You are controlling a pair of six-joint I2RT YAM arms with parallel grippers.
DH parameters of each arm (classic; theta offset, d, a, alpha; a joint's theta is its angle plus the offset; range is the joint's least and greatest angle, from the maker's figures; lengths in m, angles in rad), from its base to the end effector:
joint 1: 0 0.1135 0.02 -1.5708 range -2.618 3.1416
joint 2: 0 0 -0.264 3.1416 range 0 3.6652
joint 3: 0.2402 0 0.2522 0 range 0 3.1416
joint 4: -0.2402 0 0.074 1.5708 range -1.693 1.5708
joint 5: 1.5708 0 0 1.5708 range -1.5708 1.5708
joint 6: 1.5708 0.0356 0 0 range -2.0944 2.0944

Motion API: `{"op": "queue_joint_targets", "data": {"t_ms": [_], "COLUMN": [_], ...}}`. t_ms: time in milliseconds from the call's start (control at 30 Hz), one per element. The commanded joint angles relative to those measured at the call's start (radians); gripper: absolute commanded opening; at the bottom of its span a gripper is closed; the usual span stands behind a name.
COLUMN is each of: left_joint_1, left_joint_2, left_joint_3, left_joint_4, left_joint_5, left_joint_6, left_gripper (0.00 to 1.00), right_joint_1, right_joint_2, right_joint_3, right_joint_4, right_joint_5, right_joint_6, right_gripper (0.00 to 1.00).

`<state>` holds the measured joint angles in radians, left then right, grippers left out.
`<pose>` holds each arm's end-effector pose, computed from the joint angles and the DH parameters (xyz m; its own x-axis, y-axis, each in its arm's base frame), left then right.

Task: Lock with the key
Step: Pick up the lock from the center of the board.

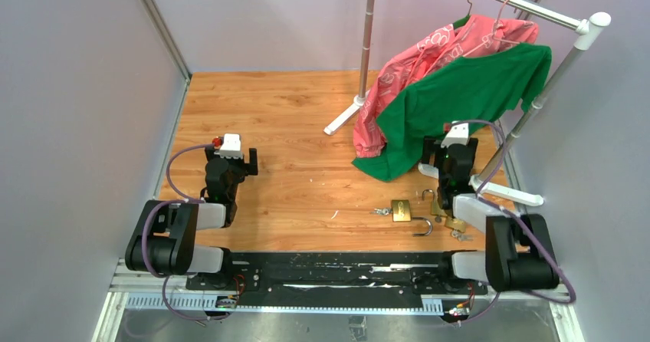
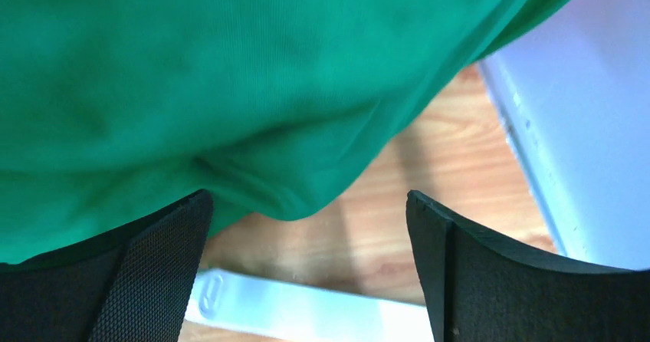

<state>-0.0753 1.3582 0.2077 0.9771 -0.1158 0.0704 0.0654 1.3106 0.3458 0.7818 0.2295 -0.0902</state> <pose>0.2264 -0.0130 0.1535 -0.1743 0.0832 -0.9812 -0.0266 0.9957 0.0892 0.2478 0.0081 0.1817 -0.1952 -0.1007 -0.9756 0.1426 0.9812 -0.1298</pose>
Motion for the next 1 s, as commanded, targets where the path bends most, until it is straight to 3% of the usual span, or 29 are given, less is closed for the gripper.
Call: {"op": "queue_joint_targets", "data": {"t_ms": [0,67,267,367,533,667,733,833,967], "left_joint_1": [0.002,0.002,0.005,0.032,0.037,0.036,0.024,-0.016,-0.043], "left_joint_2": [-0.01,-0.01,-0.013,-0.083,-0.139,-0.123,-0.129,-0.175,-0.201], "left_joint_3": [0.016,0.015,0.014,0.241,0.588,0.832,0.88,0.89,0.893], "left_joint_4": [0.006,0.006,0.024,-0.416,-0.902,-1.329,-1.444,-1.516,-1.597], "left_joint_5": [-0.011,-0.011,-0.004,0.087,0.104,0.272,0.344,0.346,0.389], "left_joint_6": [-0.004,-0.004,-0.004,-0.002,0.031,0.044,0.056,0.083,0.098], "left_gripper": [1.0,1.0,1.0,1.0,1.0,1.0,1.0,1.0,0.99], "right_joint_1": [-0.012,-0.012,-0.011,0.044,0.275,0.344,0.385,0.491,0.547], "right_joint_2": [-0.188,-0.267,-0.348,-0.302,-0.176,-0.148,-0.155,-0.143,-0.119], "right_joint_3": [0.058,0.079,0.339,0.446,0.585,0.556,0.524,0.485,0.44], "right_joint_4": [-0.162,-0.209,-0.73,-0.985,-1.416,-1.591,-1.612,-1.641,-1.656], "right_joint_5": [0.021,-0.029,-0.231,-0.287,0.039,0.028,-0.021,-0.043,-0.136], "right_joint_6": [0.047,0.073,0.234,0.252,0.297,0.431,0.486,0.545,0.53], "right_gripper": [1.0,1.0,0.9,0.87,0.9,0.9,0.9,0.91,0.96]}}
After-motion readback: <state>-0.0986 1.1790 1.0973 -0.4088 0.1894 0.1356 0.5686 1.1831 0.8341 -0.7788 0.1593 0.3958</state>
